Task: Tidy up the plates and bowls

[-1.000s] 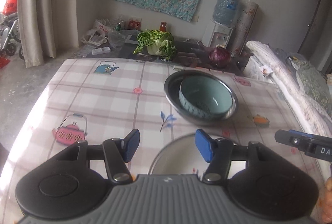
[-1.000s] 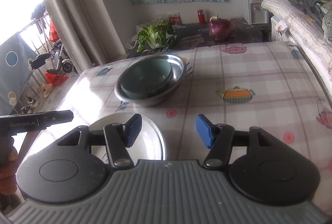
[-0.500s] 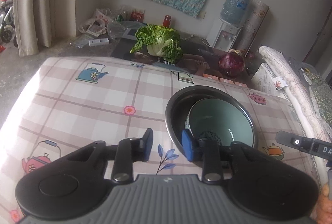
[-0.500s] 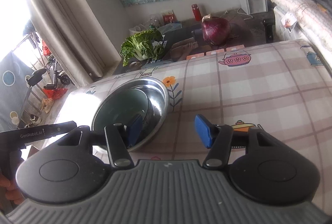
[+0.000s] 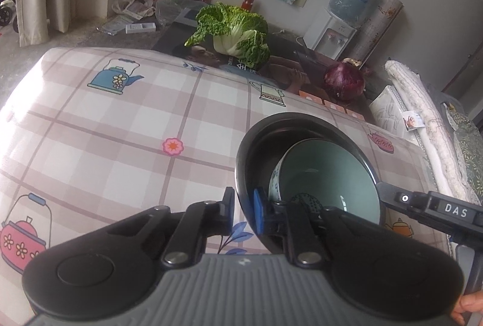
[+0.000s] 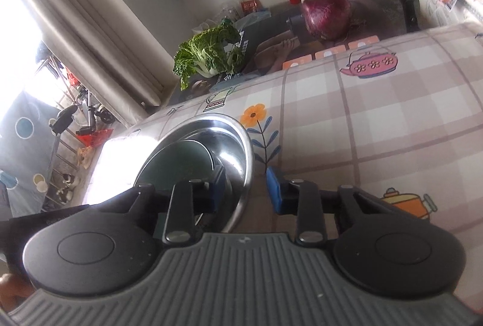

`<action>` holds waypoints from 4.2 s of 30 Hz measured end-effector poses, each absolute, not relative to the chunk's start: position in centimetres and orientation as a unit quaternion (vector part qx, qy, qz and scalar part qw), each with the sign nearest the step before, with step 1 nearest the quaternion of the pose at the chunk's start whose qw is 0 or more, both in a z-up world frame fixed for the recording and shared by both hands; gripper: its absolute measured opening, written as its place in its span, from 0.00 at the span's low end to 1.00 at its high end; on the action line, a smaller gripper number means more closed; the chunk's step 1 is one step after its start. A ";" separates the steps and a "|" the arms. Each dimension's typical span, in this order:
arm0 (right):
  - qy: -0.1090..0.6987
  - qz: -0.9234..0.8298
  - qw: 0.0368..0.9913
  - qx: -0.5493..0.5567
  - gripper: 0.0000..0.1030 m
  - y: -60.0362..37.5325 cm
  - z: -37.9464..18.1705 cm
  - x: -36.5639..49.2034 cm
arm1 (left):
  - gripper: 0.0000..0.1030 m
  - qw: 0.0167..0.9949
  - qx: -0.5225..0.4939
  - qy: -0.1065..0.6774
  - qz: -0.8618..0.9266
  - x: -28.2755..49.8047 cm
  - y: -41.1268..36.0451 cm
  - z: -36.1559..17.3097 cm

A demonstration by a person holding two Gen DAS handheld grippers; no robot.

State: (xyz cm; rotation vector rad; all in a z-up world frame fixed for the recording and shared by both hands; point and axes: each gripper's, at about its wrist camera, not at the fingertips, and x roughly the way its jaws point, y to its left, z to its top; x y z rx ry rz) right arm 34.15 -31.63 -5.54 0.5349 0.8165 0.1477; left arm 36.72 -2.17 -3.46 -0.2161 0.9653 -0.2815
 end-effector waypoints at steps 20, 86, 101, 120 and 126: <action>0.409 0.085 0.861 0.290 0.09 -31.2 -8.0 36.1 | 0.12 0.860 -0.129 0.477 -0.124 37.6 -2.6 -4.5; 0.433 0.101 0.856 0.265 0.12 -25.2 -4.0 16.1 | 0.13 0.864 -0.126 0.472 -0.119 18.1 3.3 -1.9; 0.412 0.080 0.884 0.206 0.24 -24.5 -3.6 15.0 | 0.44 0.914 -0.061 0.385 -0.114 14.8 3.2 0.3; 0.339 0.048 0.927 0.152 0.75 -25.8 -2.3 4.5 | 0.82 0.956 0.109 0.266 0.063 6.3 3.3 -2.5; 0.333 0.039 0.937 0.100 0.82 -23.9 -2.5 1.5 | 0.95 0.942 0.004 0.331 -0.055 4.2 2.6 -1.2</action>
